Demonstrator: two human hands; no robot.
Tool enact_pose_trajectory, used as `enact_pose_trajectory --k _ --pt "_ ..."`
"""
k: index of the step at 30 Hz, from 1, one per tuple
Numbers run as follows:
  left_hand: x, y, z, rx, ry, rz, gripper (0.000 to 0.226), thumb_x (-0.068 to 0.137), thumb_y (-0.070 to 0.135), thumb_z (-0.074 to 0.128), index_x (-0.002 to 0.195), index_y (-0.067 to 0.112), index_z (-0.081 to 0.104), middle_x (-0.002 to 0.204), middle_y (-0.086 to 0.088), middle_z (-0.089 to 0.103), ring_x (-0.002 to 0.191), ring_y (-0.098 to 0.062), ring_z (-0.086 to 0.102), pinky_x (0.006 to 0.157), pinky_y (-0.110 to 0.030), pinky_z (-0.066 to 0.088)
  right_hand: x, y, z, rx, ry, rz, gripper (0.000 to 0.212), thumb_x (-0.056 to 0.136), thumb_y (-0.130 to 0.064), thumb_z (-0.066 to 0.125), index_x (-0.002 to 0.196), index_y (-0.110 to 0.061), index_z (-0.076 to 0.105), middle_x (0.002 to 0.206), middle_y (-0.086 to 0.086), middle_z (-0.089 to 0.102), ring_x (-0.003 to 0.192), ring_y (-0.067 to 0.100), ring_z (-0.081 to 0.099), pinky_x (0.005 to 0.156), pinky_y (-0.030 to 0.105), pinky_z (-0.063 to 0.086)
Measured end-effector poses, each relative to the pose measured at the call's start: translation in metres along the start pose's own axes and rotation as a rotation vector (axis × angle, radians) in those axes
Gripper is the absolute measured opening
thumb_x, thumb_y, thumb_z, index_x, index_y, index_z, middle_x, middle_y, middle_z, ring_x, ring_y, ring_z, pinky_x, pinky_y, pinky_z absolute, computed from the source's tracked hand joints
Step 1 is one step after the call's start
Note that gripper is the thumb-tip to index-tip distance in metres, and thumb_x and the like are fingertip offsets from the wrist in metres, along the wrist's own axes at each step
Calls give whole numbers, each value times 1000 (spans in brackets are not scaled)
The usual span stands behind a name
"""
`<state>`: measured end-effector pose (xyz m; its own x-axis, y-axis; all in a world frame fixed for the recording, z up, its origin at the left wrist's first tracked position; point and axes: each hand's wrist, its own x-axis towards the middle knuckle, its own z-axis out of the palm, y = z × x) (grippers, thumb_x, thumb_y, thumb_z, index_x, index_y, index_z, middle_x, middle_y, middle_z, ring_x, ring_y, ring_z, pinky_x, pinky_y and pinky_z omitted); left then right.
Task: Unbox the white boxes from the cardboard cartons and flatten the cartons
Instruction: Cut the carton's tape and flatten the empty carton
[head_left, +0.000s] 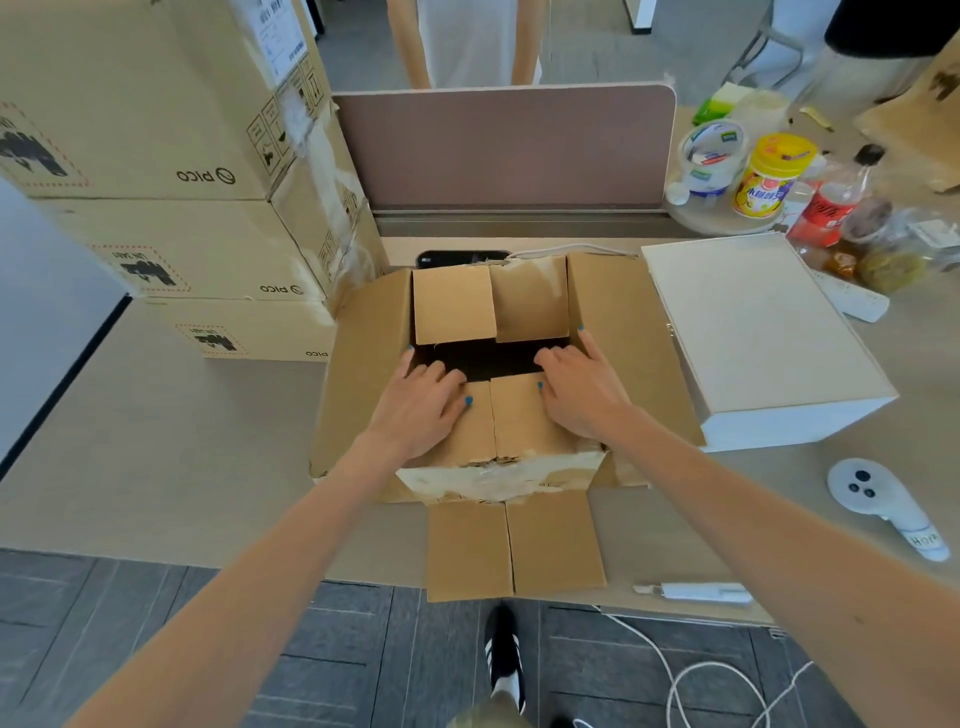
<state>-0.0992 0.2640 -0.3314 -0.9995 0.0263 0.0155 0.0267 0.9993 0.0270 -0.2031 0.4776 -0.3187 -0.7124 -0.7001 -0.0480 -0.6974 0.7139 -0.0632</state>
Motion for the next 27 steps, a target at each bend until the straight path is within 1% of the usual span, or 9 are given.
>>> enact_pose_trajectory --k 3,4,6,10,13,16,18,21,27 --pt "1 -1 -22 -169 97 -34 29 101 35 50 122 18 59 113 0 59 88 -20 58 82 -36 46 1 1 -19 214 155 29 25 96 -17 41 116 -17 57 111 -2 59 101 20 58 101 33 35" --pt "-1 -2 -31 -209 109 -41 26 101 32 52 122 18 60 114 1 58 83 -17 54 67 -32 44 -1 0 -27 278 191 42 21 95 -16 43 107 -18 59 105 -3 58 93 20 58 85 31 40" --pt "-6 -4 -49 -257 109 -42 23 100 23 55 121 18 61 113 3 57 82 -14 54 58 -33 45 -5 0 -42 400 231 72 15 92 -16 46 94 -20 61 95 -6 57 82 18 56 67 32 43" --pt "-20 -7 -82 -426 66 -71 16 99 20 57 111 22 66 110 8 67 94 -12 64 77 -39 55 -17 0 -66 563 202 67 17 94 -26 51 82 -21 62 75 -9 59 70 16 56 64 32 46" --pt "-33 -2 -101 -548 -38 -111 17 100 28 55 104 20 69 90 10 67 77 0 58 68 -28 46 -33 -4 -82 672 52 5 23 96 -30 53 77 -22 63 66 -4 57 63 14 51 61 30 41" --pt "-54 11 -113 -689 -184 -140 25 101 33 51 97 18 71 81 5 67 62 3 56 62 -18 38 -51 -10 -89 729 -143 -22 20 95 -27 57 81 -17 67 75 -1 65 73 15 62 68 28 50" --pt "-69 18 -109 -741 -293 -142 16 100 29 54 96 26 69 89 9 70 73 6 64 68 -14 45 -64 -12 -85 748 -259 -28 13 94 -21 59 88 -14 68 80 1 69 72 14 69 68 29 57" --pt "-86 26 -87 -665 -357 -126 16 96 23 61 110 31 66 111 11 67 102 -4 62 95 -32 50 -81 -15 -69 610 -301 -70 7 90 -24 63 95 -20 66 92 -5 65 85 13 64 76 29 53" --pt "-113 46 -25 -226 -172 -166 68 92 37 65 150 40 30 158 12 29 147 -14 21 122 -51 11 -104 -22 -20 362 -205 -64 58 87 -38 66 138 -27 41 142 -7 40 128 15 40 102 39 42"
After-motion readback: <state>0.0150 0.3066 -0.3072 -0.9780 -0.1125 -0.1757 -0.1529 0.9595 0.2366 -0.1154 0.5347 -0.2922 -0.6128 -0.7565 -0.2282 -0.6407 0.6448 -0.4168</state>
